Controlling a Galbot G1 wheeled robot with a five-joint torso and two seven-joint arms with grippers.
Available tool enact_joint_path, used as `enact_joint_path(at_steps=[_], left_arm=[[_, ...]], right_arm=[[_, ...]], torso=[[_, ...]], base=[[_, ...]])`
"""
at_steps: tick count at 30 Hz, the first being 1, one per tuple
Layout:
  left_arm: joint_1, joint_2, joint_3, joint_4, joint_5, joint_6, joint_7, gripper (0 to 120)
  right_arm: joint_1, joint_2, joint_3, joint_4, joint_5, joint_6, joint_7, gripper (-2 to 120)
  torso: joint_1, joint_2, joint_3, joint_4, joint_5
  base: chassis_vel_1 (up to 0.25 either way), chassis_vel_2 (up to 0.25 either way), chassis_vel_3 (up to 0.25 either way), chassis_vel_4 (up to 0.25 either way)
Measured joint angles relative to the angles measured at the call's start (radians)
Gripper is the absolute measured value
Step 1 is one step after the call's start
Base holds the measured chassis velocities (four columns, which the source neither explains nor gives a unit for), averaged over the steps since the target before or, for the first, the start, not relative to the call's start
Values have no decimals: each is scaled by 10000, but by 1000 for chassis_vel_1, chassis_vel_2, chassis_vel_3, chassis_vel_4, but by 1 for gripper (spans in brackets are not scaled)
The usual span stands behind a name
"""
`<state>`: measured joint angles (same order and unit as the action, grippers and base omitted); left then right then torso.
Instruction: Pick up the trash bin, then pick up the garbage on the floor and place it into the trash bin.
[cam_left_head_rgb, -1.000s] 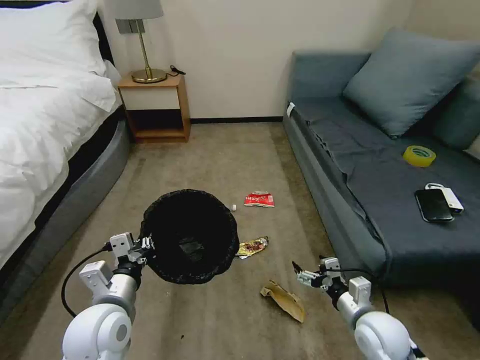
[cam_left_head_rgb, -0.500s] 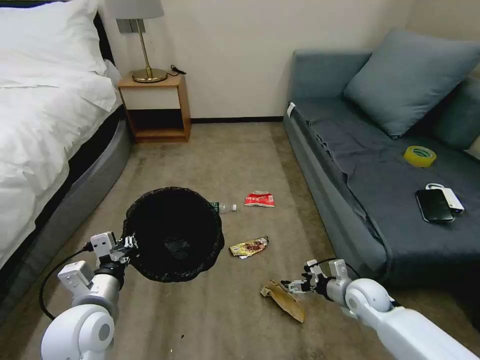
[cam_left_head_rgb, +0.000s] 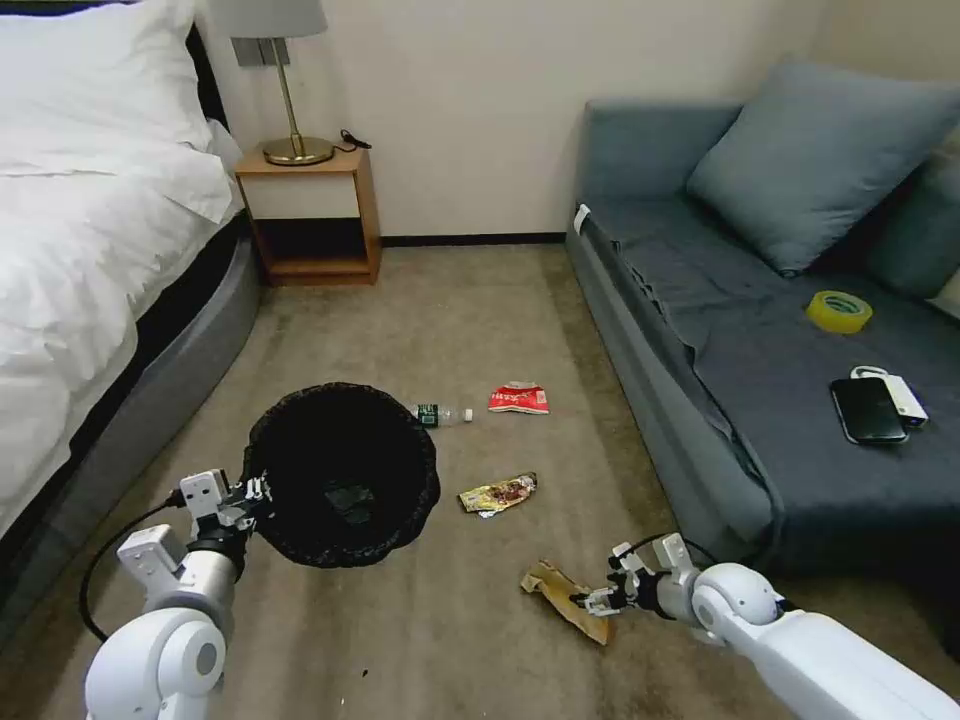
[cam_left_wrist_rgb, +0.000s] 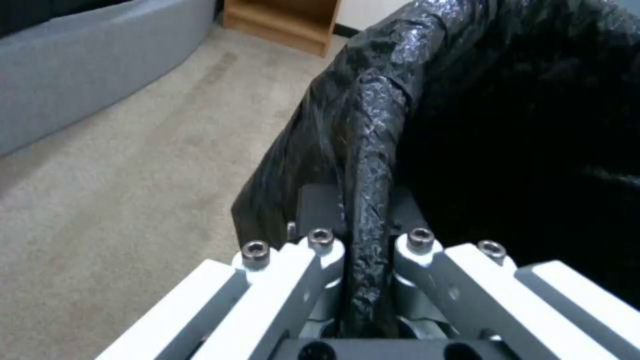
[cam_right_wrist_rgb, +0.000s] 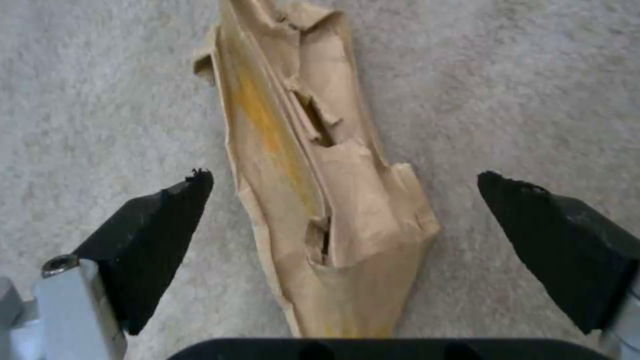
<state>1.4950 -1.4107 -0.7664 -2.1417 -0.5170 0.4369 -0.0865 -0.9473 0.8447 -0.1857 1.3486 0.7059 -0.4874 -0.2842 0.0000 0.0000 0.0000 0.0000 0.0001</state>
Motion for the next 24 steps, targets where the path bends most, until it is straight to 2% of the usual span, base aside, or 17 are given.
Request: enact_joint_path(at_steps=[14,24], left_arm=[[56,77,-239,323,-76,-264,235,4],[39,104,-238,422,-102,-336,284,4]], right_arm=[[132,449,-330,-627,-755,263,-84,100],[262,726,-413,-936,-1057,274,-12,100]], torso=[[0,0,0,0,-1],[0,1,0,0,-1]], base=[[0,0,0,0],[0,0,0,0]])
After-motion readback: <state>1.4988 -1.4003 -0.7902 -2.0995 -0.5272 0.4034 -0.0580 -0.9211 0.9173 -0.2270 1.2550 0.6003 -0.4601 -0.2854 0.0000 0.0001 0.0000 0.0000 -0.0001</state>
